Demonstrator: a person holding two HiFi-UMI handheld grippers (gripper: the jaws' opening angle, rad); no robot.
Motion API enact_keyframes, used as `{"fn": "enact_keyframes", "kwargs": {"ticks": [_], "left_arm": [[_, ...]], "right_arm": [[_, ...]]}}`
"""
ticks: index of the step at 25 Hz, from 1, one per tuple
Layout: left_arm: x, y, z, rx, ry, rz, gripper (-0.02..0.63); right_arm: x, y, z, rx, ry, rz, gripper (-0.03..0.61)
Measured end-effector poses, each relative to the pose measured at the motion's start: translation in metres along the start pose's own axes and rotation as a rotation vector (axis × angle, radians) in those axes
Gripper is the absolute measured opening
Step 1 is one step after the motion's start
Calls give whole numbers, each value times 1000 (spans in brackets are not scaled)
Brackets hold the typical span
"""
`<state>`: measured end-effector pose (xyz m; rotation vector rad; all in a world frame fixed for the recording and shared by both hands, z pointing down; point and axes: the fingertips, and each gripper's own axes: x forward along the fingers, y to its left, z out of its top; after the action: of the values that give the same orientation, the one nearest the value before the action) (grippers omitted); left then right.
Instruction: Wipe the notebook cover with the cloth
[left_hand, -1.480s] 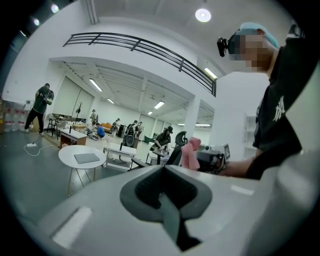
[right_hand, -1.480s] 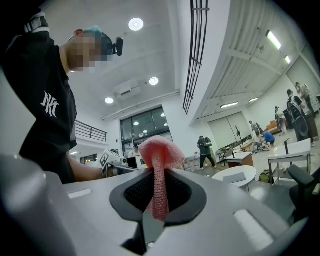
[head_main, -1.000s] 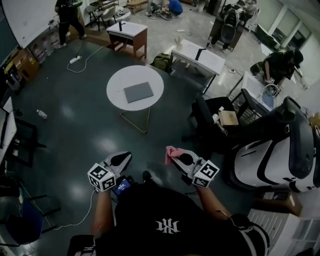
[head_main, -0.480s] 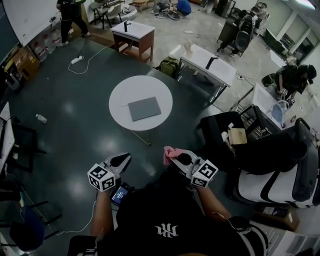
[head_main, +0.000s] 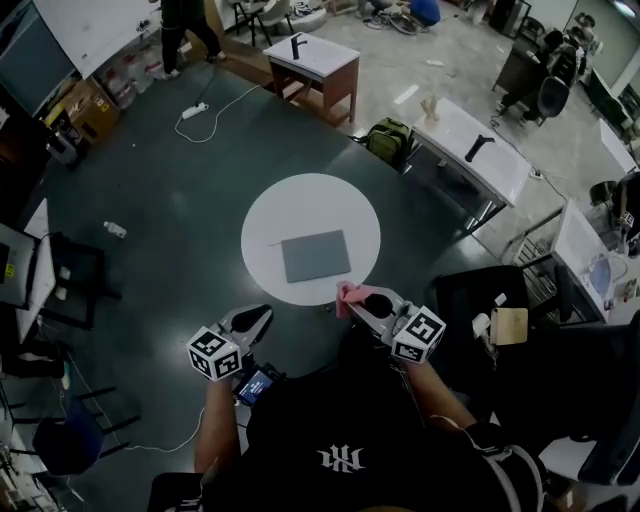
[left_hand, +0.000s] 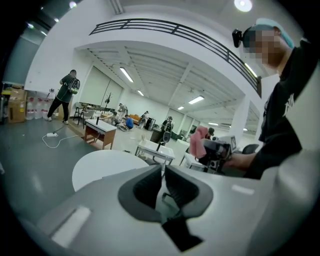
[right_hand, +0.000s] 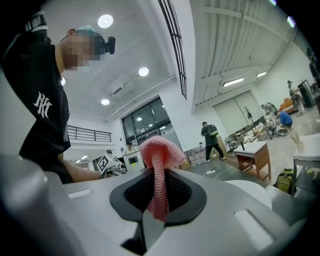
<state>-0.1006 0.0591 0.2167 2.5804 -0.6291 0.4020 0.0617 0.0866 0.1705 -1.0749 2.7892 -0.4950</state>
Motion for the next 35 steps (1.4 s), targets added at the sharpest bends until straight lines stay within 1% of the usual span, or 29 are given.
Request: {"fn": "enact_keyframes", "kwargs": {"ticks": [2,5,7,9,12,14,17,20,22,25,28,31,35], "left_arm": [[22,15,13,-14,20,43,34],[55,34,26,-26,41,106,34],[77,49,33,-33,51,143,34],[96,67,33,-62,75,176,34],[117,98,14,-111,166,213,45],[126,120,-4,-119,229,236,46],[132,156,-35,-127,315,255,48],[142,189,-76,-147,395,225,51],[150,205,-101,-158,446,178,68],[161,220,-130,-135,497,102,81],[172,228,-151,-95,514,48,81],[182,224,-172,-71,521,4,97],[191,217,-190,-54,526,-24,103]], "right_arm": [[9,-30,11,16,9,50,35],[15,-73,13,40,42,115,35],[21,-105,14,57,46,137,34],[29,-135,16,85,43,145,34],[45,-173,7,120,66,137,34],[59,-191,-6,145,92,126,34],[84,-206,-34,181,142,105,34],[112,-211,-63,198,203,78,34],[133,-213,-81,193,247,60,34],[165,-218,-107,194,305,25,34],[192,-229,-137,220,345,-8,34],[212,-235,-172,241,397,-47,34],[229,-237,-210,199,473,-75,34]]}}
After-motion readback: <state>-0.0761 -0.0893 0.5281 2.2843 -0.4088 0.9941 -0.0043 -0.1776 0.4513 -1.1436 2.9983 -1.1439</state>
